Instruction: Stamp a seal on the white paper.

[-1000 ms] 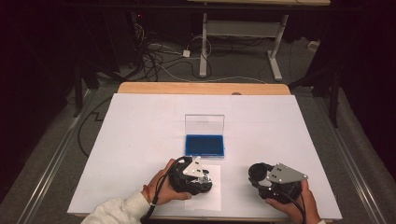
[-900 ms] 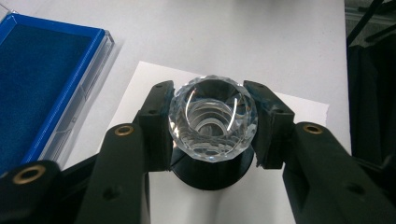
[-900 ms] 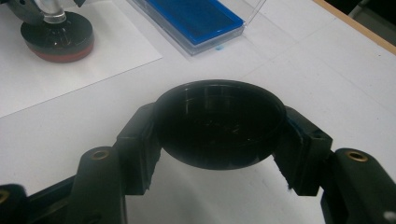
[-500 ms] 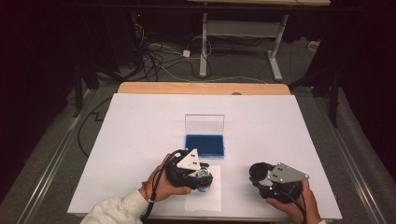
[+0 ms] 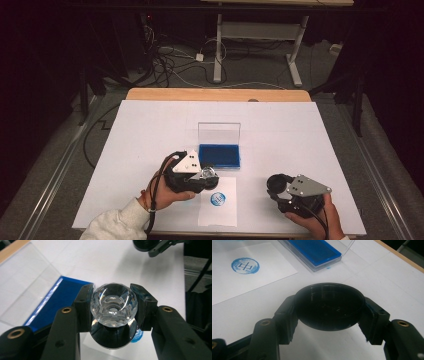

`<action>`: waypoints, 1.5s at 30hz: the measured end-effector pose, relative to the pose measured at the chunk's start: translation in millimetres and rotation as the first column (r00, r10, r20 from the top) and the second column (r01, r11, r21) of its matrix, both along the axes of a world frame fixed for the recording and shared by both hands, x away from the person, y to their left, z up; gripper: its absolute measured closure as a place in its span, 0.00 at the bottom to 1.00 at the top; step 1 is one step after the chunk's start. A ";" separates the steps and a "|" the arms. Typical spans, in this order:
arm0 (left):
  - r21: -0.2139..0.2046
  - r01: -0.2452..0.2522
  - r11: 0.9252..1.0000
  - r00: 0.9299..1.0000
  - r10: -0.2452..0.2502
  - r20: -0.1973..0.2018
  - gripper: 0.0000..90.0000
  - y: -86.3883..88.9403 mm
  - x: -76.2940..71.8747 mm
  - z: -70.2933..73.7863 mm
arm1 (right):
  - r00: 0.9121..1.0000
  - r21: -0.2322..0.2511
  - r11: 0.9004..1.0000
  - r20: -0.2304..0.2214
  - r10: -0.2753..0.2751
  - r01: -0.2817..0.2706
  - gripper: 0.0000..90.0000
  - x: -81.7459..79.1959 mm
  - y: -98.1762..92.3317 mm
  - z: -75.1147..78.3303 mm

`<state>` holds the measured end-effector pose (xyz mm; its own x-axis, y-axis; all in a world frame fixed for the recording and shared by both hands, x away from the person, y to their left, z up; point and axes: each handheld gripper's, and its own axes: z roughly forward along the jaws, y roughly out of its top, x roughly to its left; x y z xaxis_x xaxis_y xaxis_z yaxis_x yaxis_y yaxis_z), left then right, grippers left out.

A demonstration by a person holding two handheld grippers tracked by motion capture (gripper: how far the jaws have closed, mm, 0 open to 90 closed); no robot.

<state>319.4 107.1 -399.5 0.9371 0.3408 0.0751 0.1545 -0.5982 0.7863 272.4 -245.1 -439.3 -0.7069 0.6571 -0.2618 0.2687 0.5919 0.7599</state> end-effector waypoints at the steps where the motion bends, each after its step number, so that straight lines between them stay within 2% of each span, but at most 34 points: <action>1: -0.001 -0.007 1.000 1.000 0.007 0.001 0.61 2.5 0.7 0.5 | 1.000 0.001 1.000 0.001 0.000 0.000 0.43 -0.1 -0.1 0.1; 7: -0.016 -0.057 0.998 0.998 0.058 0.020 0.61 19.4 2.7 3.4 | 1.000 0.002 1.000 0.007 0.004 -0.004 0.43 -0.1 -1.1 1.0; 9: -0.002 -0.077 0.997 0.996 0.077 0.036 0.61 23.8 2.5 3.5 | 1.000 0.001 1.000 0.008 0.005 -0.005 0.43 -0.2 -0.9 1.1; 14: -0.009 -0.099 0.995 0.995 0.099 0.023 0.61 36.3 3.4 2.2 | 1.000 0.002 1.000 0.009 0.006 -0.006 0.43 -0.2 -1.0 1.3; 22: -0.019 -0.159 0.987 0.987 0.159 0.014 0.61 57.8 2.4 -0.4 | 1.000 0.003 1.000 0.002 0.003 -0.003 0.43 1.4 -1.4 -0.1; 31: -0.025 -0.189 0.982 0.982 0.189 -0.012 0.61 75.2 -1.3 -7.1 | 1.000 0.011 1.000 -0.002 -0.003 0.003 0.43 5.8 -2.0 0.0; 45: -0.025 -0.212 0.977 0.977 0.211 -0.018 0.61 84.6 -6.5 -9.9 | 1.000 0.006 1.000 -0.010 0.026 -0.026 0.43 12.3 6.1 -2.1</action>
<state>312.9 191.6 -409.3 0.8447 0.5330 0.0493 0.2874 -0.5293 0.7983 284.7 -239.0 -441.4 -0.7266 0.6396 -0.2509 0.2605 0.5944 0.7608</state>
